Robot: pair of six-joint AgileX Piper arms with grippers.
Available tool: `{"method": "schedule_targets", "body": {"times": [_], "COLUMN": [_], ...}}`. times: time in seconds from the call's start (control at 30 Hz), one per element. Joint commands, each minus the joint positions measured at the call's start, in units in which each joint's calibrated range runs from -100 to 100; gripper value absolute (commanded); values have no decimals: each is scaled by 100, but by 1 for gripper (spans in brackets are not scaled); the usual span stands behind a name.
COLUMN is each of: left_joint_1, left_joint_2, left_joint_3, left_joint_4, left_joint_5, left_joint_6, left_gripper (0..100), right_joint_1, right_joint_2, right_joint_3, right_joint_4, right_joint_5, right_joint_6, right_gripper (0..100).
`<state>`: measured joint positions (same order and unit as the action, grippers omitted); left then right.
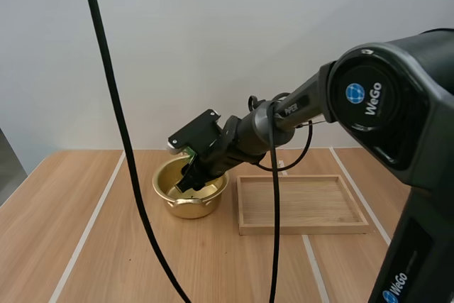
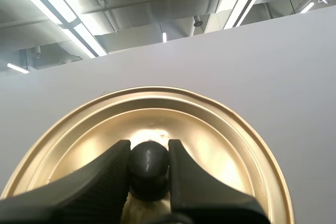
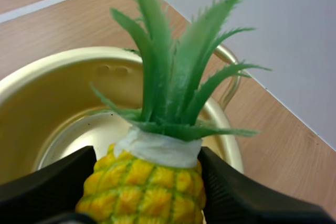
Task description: Open the pot, put the pineapple inside, and close it
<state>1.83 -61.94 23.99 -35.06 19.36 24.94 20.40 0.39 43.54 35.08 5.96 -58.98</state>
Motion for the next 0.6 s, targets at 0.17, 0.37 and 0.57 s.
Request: {"method": "schedule_targets", "body": {"times": [0.17, 0.37, 0.57], "left_joint_1": [-10, -10, -10], "left_joint_2": [-29, -29, -29], "left_joint_3": [-41, -41, -41], "left_joint_4": [-97, -97, -97], "left_joint_5": [-191, -191, -191], "left_joint_6": [-64, -64, -64], "left_gripper": [0, 0, 0], "right_joint_1": [10, 10, 10], "right_joint_2": [466, 735, 992], "right_joint_3": [-281, -408, -427], "right_joint_4": [-17, -17, 15], "right_joint_5": [-250, -232, -173], "right_joint_6": [-33, -33, -33], "right_gripper": [0, 0, 0]}}
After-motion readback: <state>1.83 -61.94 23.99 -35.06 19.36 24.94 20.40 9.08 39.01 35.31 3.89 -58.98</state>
